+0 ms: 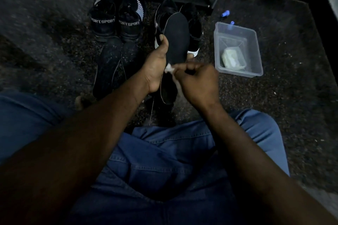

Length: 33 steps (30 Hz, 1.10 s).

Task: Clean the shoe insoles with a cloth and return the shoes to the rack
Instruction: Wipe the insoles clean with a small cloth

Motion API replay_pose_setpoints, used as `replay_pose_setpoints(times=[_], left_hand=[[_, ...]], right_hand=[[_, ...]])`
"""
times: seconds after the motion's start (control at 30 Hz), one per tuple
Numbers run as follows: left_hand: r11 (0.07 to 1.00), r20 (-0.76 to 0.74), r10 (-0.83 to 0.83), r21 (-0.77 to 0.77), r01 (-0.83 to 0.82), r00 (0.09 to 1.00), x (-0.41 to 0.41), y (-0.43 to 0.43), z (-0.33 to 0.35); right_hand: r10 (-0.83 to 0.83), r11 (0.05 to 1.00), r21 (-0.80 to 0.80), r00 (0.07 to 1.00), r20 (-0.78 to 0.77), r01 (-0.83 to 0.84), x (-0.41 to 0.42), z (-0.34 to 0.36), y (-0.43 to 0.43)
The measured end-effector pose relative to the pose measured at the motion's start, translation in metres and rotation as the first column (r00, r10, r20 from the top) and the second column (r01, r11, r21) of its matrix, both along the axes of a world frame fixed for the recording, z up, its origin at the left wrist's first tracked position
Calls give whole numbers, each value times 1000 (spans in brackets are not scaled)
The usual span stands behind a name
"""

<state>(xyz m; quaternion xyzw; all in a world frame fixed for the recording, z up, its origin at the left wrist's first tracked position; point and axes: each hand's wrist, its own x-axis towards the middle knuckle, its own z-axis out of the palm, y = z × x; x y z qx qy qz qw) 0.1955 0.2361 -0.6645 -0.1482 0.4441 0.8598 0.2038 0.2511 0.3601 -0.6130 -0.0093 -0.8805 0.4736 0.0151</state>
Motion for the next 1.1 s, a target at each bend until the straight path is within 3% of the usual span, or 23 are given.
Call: replay_pose_setpoints(times=[0.07,0.17,0.4,0.5,0.67,0.77,0.9,1.0,1.1], left_hand=[[999,-12,-35,-36,35,999,1,1,0],[996,1,-66,-53,65,998,2,3,4],[970,17,26,242,-30,1000,-7,-6,2],[956,9,7,292,-9,1000,-10,-7,-1],[971,24,15,238,-20,1000,-4,-1,1],[968,2,2,251,-3,1000,-2,2,1],[959,13,38,280,-40,999,-4,4,1],[939,1,54,341,-51,999,-9,-7,2],[938,-5,67,342,-61,998,-12,-12,4]], right_hand=[[-67,997,36,996,-63,69,-11,1,-5],[27,984,176,992,-123,-5,-14,-5,-17],[260,936,300,937,-233,-185,42,-31,-17],[251,950,251,931,-264,-185,51,-32,-9],[-14,997,68,966,-257,33,16,-14,-4],[30,990,143,977,-211,1,7,-11,-18],[97,975,220,957,-273,-36,27,-19,-24],[227,948,277,943,-245,-157,45,-27,-17],[271,943,251,940,-206,-217,49,-29,-12]])
